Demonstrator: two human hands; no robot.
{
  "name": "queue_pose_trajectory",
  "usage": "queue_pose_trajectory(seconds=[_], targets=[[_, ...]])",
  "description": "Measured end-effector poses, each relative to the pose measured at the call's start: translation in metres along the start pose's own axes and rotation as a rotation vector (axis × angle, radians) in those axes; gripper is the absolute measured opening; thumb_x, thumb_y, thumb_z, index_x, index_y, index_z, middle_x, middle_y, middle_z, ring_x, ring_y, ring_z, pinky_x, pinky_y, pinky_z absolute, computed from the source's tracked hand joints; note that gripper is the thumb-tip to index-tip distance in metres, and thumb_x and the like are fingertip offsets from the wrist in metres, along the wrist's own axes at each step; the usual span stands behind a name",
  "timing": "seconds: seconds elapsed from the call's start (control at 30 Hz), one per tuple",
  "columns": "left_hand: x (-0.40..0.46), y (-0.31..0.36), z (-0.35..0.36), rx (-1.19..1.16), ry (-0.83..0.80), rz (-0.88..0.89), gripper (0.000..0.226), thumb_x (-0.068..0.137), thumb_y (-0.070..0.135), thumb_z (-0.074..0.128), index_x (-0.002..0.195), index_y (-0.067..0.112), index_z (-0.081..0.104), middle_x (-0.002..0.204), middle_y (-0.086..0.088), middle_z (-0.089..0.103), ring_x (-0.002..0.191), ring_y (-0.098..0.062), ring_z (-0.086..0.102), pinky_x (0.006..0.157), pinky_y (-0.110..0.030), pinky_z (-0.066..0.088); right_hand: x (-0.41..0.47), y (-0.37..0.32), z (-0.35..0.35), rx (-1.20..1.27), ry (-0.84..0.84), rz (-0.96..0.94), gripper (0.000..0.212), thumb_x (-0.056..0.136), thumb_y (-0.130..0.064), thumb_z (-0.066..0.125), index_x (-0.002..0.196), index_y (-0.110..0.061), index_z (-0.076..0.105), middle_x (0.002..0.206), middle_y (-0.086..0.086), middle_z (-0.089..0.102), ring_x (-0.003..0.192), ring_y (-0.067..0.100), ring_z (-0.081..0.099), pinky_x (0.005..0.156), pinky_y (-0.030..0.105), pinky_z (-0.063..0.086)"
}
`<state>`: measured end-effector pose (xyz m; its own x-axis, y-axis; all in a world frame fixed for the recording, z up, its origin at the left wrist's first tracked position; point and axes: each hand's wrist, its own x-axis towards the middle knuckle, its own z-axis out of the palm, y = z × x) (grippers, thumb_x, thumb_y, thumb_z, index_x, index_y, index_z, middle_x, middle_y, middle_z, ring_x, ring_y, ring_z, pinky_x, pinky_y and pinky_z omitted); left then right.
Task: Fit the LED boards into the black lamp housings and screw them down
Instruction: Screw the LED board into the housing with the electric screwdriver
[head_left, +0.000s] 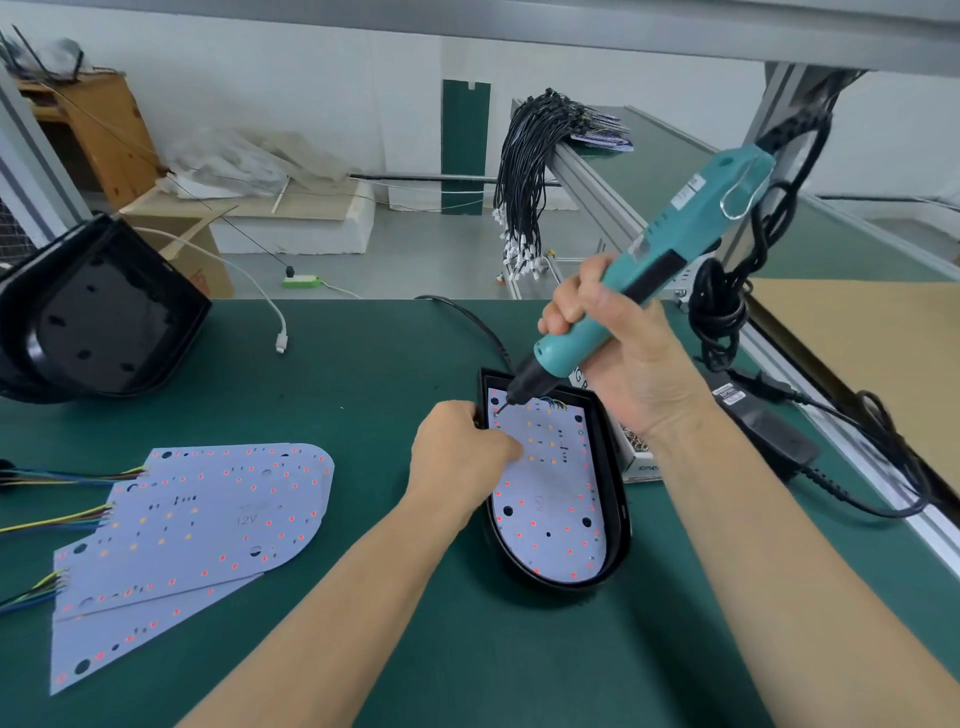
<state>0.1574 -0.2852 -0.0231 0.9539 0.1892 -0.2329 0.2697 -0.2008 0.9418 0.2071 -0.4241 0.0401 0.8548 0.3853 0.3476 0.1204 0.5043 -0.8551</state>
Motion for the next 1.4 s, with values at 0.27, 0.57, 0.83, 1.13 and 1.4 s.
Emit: queue_pose_trajectory(seconds=[0.27, 0.57, 0.83, 1.13, 1.4], targets=[[-0.004, 0.004, -0.003, -0.022, -0.023, -0.024, 0.035, 0.065, 0.001, 0.067, 0.096, -0.012, 0.061, 0.08, -0.02, 0.062, 0.07, -0.021, 0.05, 0.07, -0.04, 0.047, 0.009, -0.008, -0.001, -0.061, -0.208, 0.09, 0.026, 0.062, -0.01, 0.07, 0.077, -0.016, 0.049, 0.066, 0.0, 0.047, 0.065, 0.018, 0.048, 0.086, 0.039, 0.034], [-0.006, 0.011, 0.002, 0.012, 0.019, -0.029, 0.025, 0.067, -0.003, 0.065, 0.087, -0.013, 0.054, 0.074, -0.013, 0.056, 0.065, -0.022, 0.046, 0.065, -0.035, 0.043, -0.004, -0.004, 0.002, 0.212, 0.119, -0.038, 0.069, 0.04, -0.048, 0.093, 0.077, -0.015, 0.045, 0.065, -0.002, 0.046, 0.062, 0.014, 0.046, 0.073, 0.03, 0.04], [-0.01, 0.006, -0.015, -0.054, 0.019, -0.058, 0.017, 0.071, -0.005, 0.066, 0.087, 0.0, 0.067, 0.088, -0.02, 0.072, 0.07, -0.025, 0.061, 0.077, -0.046, 0.054, 0.004, -0.079, -0.014, 0.275, 0.101, -0.224, 0.057, 0.037, -0.048, 0.091, 0.07, -0.019, 0.055, 0.064, -0.003, 0.053, 0.061, 0.013, 0.048, 0.067, 0.028, 0.044], [-0.013, 0.04, -0.004, 0.623, 0.315, 0.614, 0.045, 0.083, 0.022, 0.067, 0.126, 0.021, 0.057, 0.123, -0.001, 0.056, 0.117, -0.025, 0.045, 0.097, -0.038, 0.036, -0.038, -0.072, -0.05, 0.326, 0.425, -0.255, 0.055, 0.036, -0.044, 0.093, 0.067, -0.021, 0.054, 0.064, -0.006, 0.051, 0.06, 0.009, 0.051, 0.068, 0.026, 0.045], [0.026, 0.083, 0.091, 0.95, -0.231, 0.639, 0.013, 0.086, 0.02, 0.064, 0.086, 0.024, 0.077, 0.099, 0.011, 0.073, 0.095, -0.011, 0.061, 0.102, -0.035, 0.03, -0.05, -0.085, -0.052, 0.414, 0.671, -0.475, 0.052, 0.038, -0.041, 0.088, 0.066, -0.019, 0.05, 0.06, -0.004, 0.05, 0.053, 0.011, 0.05, 0.058, 0.024, 0.045]])
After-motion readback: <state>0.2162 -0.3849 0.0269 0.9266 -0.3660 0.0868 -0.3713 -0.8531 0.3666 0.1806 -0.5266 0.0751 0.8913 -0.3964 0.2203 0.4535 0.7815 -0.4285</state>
